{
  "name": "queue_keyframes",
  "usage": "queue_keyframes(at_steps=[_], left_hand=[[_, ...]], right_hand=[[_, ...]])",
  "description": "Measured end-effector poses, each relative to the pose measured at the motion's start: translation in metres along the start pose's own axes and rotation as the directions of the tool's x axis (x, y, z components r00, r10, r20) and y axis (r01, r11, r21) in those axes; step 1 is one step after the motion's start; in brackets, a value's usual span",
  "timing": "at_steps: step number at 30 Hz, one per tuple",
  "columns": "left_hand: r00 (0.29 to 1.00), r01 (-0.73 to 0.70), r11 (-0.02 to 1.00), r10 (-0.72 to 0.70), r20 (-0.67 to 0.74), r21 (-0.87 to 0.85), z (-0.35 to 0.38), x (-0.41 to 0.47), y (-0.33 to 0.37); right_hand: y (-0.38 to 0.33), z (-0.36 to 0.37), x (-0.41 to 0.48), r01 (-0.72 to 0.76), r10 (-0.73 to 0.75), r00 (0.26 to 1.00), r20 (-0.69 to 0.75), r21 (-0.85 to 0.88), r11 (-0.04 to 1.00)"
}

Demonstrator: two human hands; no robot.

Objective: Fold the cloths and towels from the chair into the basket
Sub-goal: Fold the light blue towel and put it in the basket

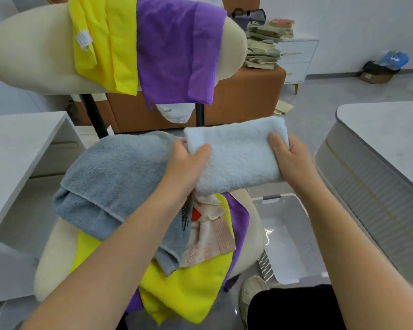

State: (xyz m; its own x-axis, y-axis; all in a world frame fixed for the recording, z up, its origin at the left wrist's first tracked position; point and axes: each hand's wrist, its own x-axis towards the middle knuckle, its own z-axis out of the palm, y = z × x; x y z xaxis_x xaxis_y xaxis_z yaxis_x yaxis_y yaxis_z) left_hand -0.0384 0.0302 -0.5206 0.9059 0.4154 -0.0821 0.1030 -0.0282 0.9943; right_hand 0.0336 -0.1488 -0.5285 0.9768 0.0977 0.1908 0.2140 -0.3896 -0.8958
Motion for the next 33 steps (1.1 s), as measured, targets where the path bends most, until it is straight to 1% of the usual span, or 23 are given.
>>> queue_keyframes(at_steps=[3, 5, 7, 9, 11, 13, 17, 19, 21, 24, 25, 28, 31, 33], left_hand=[[0.982, 0.085, 0.992, -0.1, 0.163, 0.099, 0.048, 0.012, -0.001], [0.957, 0.146, 0.966, -0.193, 0.218, 0.214, 0.085, 0.022, -0.013], [0.946, 0.168, 0.921, -0.251, 0.206, 0.352, 0.124, 0.032, -0.032], [0.929, 0.214, 0.865, -0.324, 0.181, 0.454, 0.163, 0.039, -0.055], [0.901, 0.281, 0.811, -0.407, 0.15, 0.513, 0.196, 0.042, -0.081], [0.869, 0.349, 0.753, -0.483, 0.109, 0.558, 0.221, 0.047, -0.11], [0.811, 0.462, 0.636, -0.585, -0.004, 0.618, 0.25, 0.059, -0.169], [0.802, 0.476, 0.609, -0.596, -0.03, 0.634, 0.262, 0.064, -0.192], [0.809, 0.46, 0.591, -0.587, -0.038, 0.663, 0.275, 0.068, -0.212], [0.76, 0.528, 0.539, -0.644, -0.082, 0.657, 0.295, 0.076, -0.242], [0.756, 0.53, 0.524, -0.648, -0.091, 0.667, 0.301, 0.079, -0.251], [0.747, 0.547, 0.504, -0.654, -0.119, 0.669, 0.318, 0.086, -0.279], [0.704, 0.649, 0.523, -0.689, -0.174, 0.553, 0.33, 0.092, -0.307], [0.688, 0.701, 0.545, -0.686, -0.235, 0.46, 0.333, 0.098, -0.328]], right_hand=[[0.035, -0.038, 0.019, -0.196, 0.197, 0.98, 0.037, -0.035, 0.98], [0.065, -0.058, 0.028, -0.314, 0.316, 0.948, 0.036, -0.052, 0.948], [0.099, -0.074, 0.036, -0.421, 0.422, 0.907, 0.001, -0.064, 0.905], [0.133, -0.088, 0.039, -0.506, 0.507, 0.862, -0.004, -0.065, 0.86], [0.166, -0.097, 0.04, -0.586, 0.588, 0.809, 0.02, -0.052, 0.809], [0.199, -0.103, 0.038, -0.637, 0.641, 0.766, 0.047, -0.074, 0.767], [0.267, -0.098, 0.038, -0.646, 0.676, 0.728, 0.118, -0.211, 0.733], [0.291, -0.09, 0.039, -0.624, 0.682, 0.717, 0.148, -0.3, 0.721], [0.312, -0.082, 0.041, -0.598, 0.681, 0.708, 0.186, -0.354, 0.719], [0.344, -0.062, 0.044, -0.553, 0.7, 0.69, 0.184, -0.49, 0.674], [0.356, -0.054, 0.045, -0.524, 0.686, 0.708, 0.167, -0.527, 0.669], [0.393, -0.03, 0.045, -0.461, 0.634, 0.758, 0.152, -0.562, 0.686], [0.426, -0.012, 0.044, -0.42, 0.614, 0.775, 0.149, -0.604, 0.677], [0.446, -0.003, 0.043, -0.425, 0.591, 0.793, 0.15, -0.56, 0.712]])
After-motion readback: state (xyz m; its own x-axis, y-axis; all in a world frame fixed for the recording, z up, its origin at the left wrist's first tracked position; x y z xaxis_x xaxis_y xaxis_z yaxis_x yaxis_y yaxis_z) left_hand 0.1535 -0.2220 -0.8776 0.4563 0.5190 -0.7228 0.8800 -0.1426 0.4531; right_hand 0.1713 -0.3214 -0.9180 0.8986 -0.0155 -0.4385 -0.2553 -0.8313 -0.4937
